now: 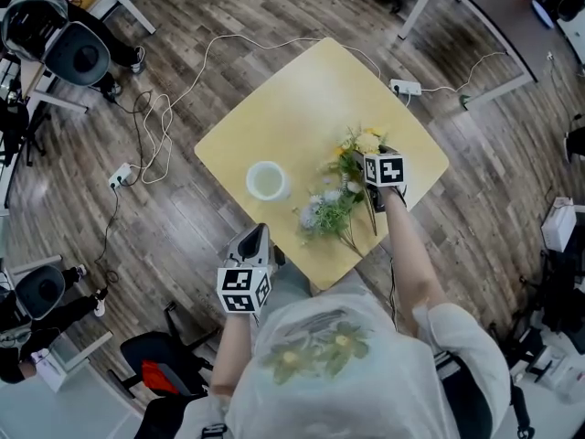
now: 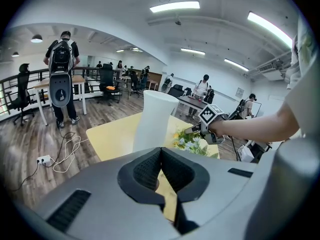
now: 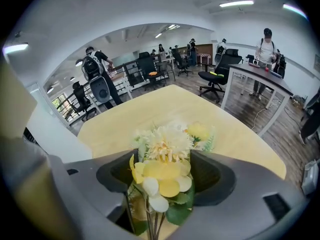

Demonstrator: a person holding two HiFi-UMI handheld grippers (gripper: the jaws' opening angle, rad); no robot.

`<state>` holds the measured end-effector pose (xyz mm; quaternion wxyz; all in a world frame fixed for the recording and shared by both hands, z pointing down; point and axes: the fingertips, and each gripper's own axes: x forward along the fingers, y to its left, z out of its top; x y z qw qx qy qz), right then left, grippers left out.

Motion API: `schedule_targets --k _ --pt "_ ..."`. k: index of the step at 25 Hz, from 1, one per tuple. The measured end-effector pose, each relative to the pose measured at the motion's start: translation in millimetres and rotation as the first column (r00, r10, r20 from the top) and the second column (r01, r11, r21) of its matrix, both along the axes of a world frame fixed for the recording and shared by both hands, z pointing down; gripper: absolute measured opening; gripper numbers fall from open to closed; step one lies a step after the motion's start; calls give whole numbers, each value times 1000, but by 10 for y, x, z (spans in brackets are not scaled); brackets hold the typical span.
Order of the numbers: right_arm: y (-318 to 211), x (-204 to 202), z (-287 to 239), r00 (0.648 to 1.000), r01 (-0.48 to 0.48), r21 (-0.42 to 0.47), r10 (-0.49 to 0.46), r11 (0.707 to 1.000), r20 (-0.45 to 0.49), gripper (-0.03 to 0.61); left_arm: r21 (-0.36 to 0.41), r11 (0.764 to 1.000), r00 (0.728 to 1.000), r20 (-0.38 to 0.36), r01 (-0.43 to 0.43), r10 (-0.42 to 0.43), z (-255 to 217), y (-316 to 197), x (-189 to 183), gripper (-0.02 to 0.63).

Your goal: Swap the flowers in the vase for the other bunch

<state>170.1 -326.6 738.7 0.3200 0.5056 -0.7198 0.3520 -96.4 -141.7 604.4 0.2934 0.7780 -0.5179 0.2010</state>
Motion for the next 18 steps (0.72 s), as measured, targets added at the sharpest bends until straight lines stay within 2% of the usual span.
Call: schedule_targets --k 9,15,18 --pt "-62 44 257 999 -27 -54 25 998 -26 285 -7 1000 1000 5 15 -15 39 5 -42 18" --pt "-52 42 313 999 -24 -52 22 998 -40 280 -11 1000 1000 3 12 -12 68 19 -45 18" --pt "-58 66 303 999 -32 -33 31 999 -40 198 -12 1000 1000 -1 7 -7 69 8 -31 18"
